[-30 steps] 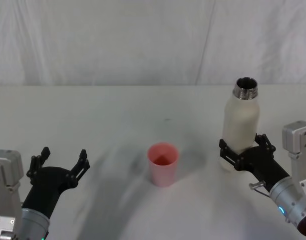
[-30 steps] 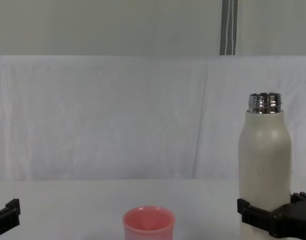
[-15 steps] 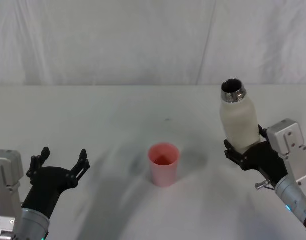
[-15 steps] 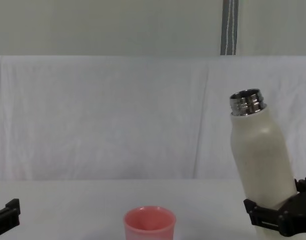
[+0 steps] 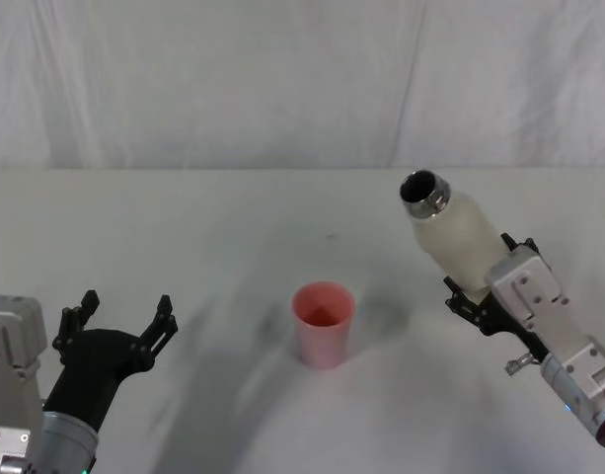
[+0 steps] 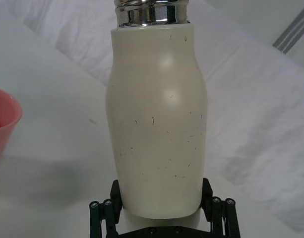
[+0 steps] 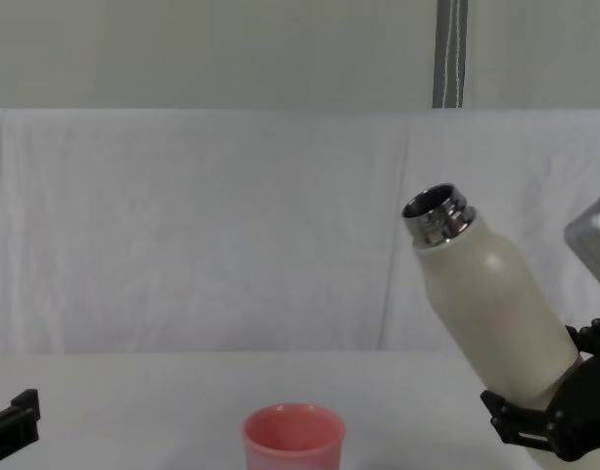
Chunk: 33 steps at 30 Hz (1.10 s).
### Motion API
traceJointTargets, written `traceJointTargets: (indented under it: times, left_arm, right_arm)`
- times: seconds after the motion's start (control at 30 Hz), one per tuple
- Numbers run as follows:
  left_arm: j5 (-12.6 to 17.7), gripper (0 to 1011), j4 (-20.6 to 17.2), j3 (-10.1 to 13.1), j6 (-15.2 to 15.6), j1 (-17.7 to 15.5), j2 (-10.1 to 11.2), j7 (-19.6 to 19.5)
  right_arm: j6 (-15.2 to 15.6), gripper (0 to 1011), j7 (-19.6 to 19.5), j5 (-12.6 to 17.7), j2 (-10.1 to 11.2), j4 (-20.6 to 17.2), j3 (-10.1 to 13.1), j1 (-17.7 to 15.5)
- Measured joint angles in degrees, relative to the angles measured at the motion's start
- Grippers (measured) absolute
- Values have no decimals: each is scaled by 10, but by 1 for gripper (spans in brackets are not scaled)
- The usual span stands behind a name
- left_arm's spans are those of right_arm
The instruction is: Grasp the thermos with one hand and pour water into the cup lid.
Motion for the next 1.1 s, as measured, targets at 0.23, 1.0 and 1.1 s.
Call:
traceJointTargets:
  times: [0.23,1.0,1.1]
  left_arm:
    - [0,1001,0,0,0,0,0,0]
    - [0,1001,0,0,0,0,0,0]
    - [0,1001,0,0,0,0,0,0]
  right_arm:
    - [6,950,-2,-50,4,-6,-7,0]
    - [22,950,-17,-186,6,-13,-22,-9]
    - [23,950,-20,-203,7,-13,-23,-10]
